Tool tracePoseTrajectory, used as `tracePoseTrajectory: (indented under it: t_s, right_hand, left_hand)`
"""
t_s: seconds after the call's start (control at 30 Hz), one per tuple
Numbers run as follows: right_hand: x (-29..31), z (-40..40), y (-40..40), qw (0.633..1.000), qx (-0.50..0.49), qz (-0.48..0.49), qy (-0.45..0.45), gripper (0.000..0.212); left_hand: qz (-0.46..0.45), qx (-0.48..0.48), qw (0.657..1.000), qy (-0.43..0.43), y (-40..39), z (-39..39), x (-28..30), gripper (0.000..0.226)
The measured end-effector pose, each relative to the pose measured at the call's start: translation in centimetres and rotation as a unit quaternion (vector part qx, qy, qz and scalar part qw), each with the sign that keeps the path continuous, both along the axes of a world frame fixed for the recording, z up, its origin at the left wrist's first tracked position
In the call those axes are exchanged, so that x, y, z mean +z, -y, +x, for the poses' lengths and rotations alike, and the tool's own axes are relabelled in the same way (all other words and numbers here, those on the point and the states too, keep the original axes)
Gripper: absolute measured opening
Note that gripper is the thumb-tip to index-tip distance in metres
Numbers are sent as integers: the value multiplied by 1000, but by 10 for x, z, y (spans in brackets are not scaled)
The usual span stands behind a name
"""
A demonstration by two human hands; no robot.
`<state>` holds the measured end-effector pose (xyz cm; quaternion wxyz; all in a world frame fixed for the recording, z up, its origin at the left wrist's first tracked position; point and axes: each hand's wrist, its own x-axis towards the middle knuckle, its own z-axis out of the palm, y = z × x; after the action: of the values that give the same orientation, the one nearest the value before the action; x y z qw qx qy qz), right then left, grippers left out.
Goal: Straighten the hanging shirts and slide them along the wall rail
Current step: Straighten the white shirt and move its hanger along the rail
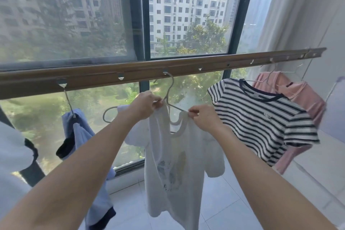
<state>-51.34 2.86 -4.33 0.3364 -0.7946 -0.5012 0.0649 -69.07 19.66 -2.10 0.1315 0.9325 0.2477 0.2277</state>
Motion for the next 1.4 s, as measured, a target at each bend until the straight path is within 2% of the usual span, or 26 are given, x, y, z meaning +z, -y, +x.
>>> tracePoseTrajectory:
  t_s: [0.1,0.2,0.33,0.53,0.6,0.7,0.8,0.87,0.93,1.0,1.1,1.27,1.4]
  right_hand:
    - [-10,2,4,1000,24,-8,-15,16]
    - [-15,1,3,1000,9,17,-11,23]
    - [-16,0,1,1000,3,12,-7,26]
    - [-11,3,3,1000,6,5,10,27]
    - [-10,5,4,1000,4,3,15,28]
    - [-8,10,7,1000,-5,0,20,29]
    - [-8,18,10,999,-27,-3,38,29]
    - [-8,20,12,998,-37,-12,53,36]
    - [-8,21,12,997,-41,-18,62,42]
    - [-7,21,12,997,-38,-21,69,38]
    - [-6,22,12,996,-38,-18,78,28]
    - [-4,25,15,995,-42,9,94,13]
    - [1,26,20,995,-37,9,98,18]
  left_hand:
    - [-21,-16,1000,4,2,-8,6,31]
    - [-37,-17,999,-9,-4,-22,10,34]
    - [40,27,998,-27,-20,-46,4,16]
    - [109,64,990,-56,-38,-63,2,23]
    - [121,97,986,-68,-47,-70,3,24]
    - [109,197,970,-86,-54,-87,6,22]
    - [71,294,939,-166,-48,-106,4,16]
    - [57,311,924,-215,-43,-110,0,14]
    - [42,270,937,-219,-42,-99,-2,22]
    - [2,167,971,-174,-39,-78,0,39]
    - [-11,56,990,-130,-29,-50,2,30]
    - [49,49,995,-65,-28,-37,-8,14]
    - [77,70,994,-28,-33,-38,-12,17]
